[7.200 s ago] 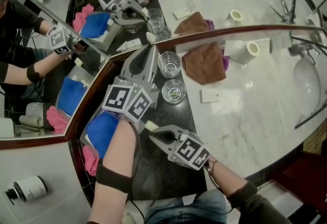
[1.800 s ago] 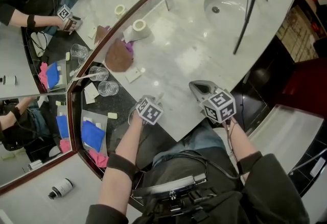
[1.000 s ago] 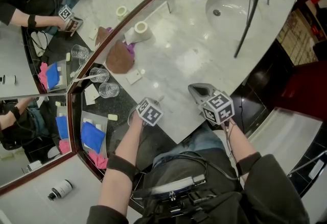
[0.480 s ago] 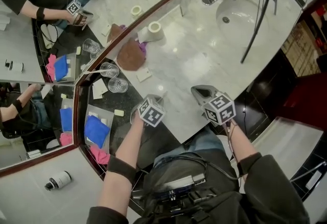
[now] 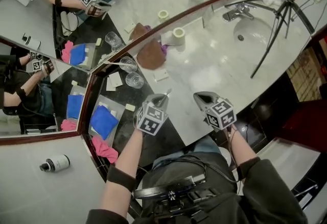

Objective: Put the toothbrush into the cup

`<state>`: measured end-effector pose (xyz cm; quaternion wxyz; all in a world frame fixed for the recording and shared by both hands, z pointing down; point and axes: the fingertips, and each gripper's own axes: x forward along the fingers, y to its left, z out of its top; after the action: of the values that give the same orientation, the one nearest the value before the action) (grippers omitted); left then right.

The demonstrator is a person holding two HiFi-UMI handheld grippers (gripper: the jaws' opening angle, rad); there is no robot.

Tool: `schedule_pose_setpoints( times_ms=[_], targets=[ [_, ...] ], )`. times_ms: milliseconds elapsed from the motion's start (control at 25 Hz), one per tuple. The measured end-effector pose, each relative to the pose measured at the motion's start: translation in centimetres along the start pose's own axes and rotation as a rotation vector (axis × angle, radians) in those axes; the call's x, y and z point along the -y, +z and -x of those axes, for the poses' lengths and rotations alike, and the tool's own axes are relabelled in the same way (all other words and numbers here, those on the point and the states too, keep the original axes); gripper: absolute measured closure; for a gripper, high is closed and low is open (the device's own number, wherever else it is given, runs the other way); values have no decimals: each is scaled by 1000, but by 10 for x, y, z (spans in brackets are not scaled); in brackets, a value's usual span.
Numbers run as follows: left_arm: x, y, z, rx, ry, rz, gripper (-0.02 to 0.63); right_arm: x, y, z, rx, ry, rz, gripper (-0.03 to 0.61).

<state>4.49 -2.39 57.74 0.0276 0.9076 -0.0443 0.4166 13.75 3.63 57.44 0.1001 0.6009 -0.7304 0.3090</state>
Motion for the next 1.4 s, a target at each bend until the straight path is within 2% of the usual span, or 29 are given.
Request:
schedule_pose_setpoints(
  times_ms=[120,320,560,680,960,1400],
  targets=[
    [-10,11,34,123,48,51,595,-16,5,-7,-8,22,26,558],
    [-31,14,87,332,144,195,595,-41,14,-17,-25,61,79,558],
    [-56,-4,135,493,269,310,595,-69,21,-28,-39,99,124,558],
    [-67,-14,150,533,309,344,595,-82,23,-34,-47,123,144,558],
    [-93,-16,170,605,348,393,595,-123,20,-50,-75,201,184,558],
    [-165,-4,166,711,381,445,595,-203,-6,-90,-151,410,262,558]
  ],
)
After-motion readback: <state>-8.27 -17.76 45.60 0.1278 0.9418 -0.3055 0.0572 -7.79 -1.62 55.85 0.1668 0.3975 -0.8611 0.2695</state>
